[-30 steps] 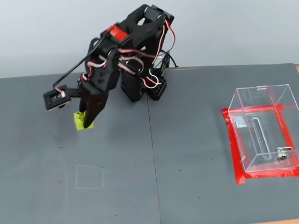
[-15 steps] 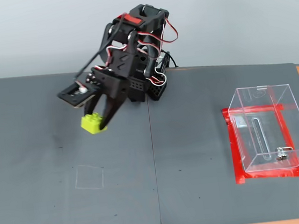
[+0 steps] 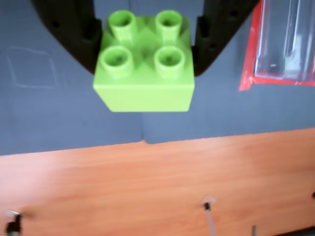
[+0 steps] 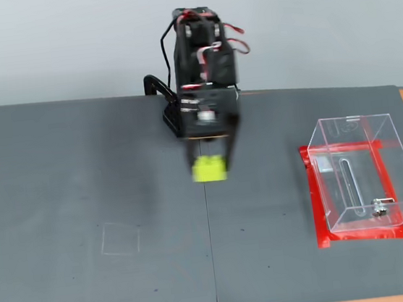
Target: Pick the green lego block and place it into the transparent box
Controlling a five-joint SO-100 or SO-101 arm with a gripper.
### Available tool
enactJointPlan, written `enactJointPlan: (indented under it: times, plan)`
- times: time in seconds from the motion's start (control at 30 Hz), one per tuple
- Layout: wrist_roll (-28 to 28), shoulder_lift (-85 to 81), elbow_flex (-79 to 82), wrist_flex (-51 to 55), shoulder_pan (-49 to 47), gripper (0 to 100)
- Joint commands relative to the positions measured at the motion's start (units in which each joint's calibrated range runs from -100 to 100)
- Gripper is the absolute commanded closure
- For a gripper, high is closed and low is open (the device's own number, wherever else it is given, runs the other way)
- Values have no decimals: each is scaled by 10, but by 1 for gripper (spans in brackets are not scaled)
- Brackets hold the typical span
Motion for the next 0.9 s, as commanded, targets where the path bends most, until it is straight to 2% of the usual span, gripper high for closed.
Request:
enactJointPlan:
  times: [0.0, 0.27, 0.87]
  plan:
    - [3, -3, -24, -13, -65, 90]
    - [4, 26, -34, -36, -181, 90]
    - [4, 252, -239, -36, -385, 90]
